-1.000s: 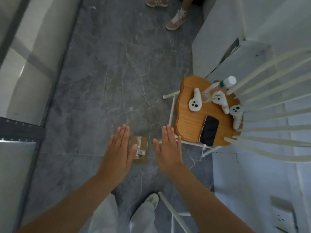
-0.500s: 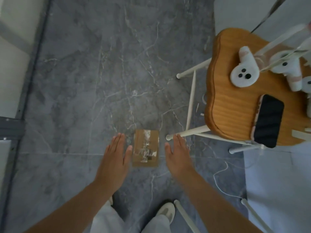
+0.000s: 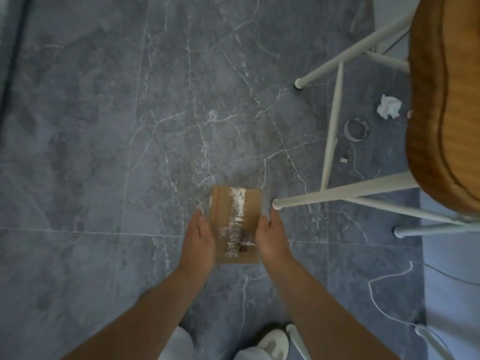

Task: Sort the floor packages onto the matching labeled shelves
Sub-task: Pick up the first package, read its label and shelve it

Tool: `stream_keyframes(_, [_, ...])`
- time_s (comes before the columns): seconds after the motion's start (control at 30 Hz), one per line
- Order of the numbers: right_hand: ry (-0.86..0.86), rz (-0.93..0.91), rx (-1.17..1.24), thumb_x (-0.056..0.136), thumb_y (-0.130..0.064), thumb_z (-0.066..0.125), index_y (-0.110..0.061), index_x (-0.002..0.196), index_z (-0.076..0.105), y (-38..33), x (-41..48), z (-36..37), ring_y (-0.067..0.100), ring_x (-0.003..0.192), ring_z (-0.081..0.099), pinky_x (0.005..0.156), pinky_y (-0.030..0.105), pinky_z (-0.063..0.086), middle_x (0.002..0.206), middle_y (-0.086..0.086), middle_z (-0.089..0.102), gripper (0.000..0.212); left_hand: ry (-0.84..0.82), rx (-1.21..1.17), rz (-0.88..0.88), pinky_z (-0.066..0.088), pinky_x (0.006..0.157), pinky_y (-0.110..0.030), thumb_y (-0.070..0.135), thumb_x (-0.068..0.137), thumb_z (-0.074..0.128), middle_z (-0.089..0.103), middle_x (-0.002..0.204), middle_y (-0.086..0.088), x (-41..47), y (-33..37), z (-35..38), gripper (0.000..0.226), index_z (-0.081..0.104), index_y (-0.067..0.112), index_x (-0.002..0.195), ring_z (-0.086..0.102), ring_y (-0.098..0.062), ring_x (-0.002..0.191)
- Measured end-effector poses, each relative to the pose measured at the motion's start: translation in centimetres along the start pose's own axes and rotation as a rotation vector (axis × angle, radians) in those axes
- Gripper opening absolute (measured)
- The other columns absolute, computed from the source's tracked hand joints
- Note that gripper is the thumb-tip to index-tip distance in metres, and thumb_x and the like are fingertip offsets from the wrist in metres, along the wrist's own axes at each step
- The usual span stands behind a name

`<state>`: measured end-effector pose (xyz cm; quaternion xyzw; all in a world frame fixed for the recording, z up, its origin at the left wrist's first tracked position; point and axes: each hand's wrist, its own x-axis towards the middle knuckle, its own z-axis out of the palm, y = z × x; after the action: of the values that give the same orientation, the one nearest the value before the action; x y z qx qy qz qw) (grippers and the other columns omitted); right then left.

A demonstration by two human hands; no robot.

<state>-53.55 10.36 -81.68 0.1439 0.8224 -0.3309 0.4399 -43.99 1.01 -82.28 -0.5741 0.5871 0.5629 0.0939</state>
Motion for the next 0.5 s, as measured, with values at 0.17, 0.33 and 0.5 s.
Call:
stream_keyframes(0.17, [-0.006, 0.077, 0.145, 0.108, -0.026, 0.024, -0.020, 0.152, 0.037, 1.7, 1.7, 2.0, 0.023, 0.135, 0.044, 0.112, 0.035, 0.034, 0.154, 0.002, 0.039, 0.046, 0.002, -0.207, -0.102, 0.038, 0.095, -0.025, 0.030, 0.110, 0.019, 0.055, 0.127, 0.006, 1.9, 0.2, 0.8, 0.048, 0.053, 0.019, 0.144, 0.051, -0.011, 0.115])
stream_keyframes(0.33, [-0.034, 0.167, 0.269, 0.108, -0.038, 0.020, -0.022, 0.144, 0.047, 1.3, 1.3, 2.8, 0.023, 0.117, 0.056, 0.093, 0.032, 0.041, 0.139, 0.008, 0.057, 0.048, -0.046, -0.269, -0.210, 0.055, 0.083, -0.034, 0.027, 0.107, 0.018, 0.071, 0.111, -0.010, 2.4, -0.1, 1.9, 0.052, 0.064, 0.016, 0.128, 0.066, -0.024, 0.098])
stream_keyframes(0.5, [-0.064, 0.238, 0.320, 0.104, -0.054, 0.021, -0.022, 0.144, 0.050, -1.0, -0.9, 2.3, 0.027, 0.127, 0.055, 0.111, 0.040, 0.041, 0.140, 0.007, 0.058, 0.059, 0.025, -0.317, -0.296, 0.055, 0.086, -0.038, 0.031, 0.106, 0.021, 0.070, 0.104, -0.012, 0.7, 1.4, 0.6, 0.052, 0.068, 0.013, 0.115, 0.065, -0.029, 0.098])
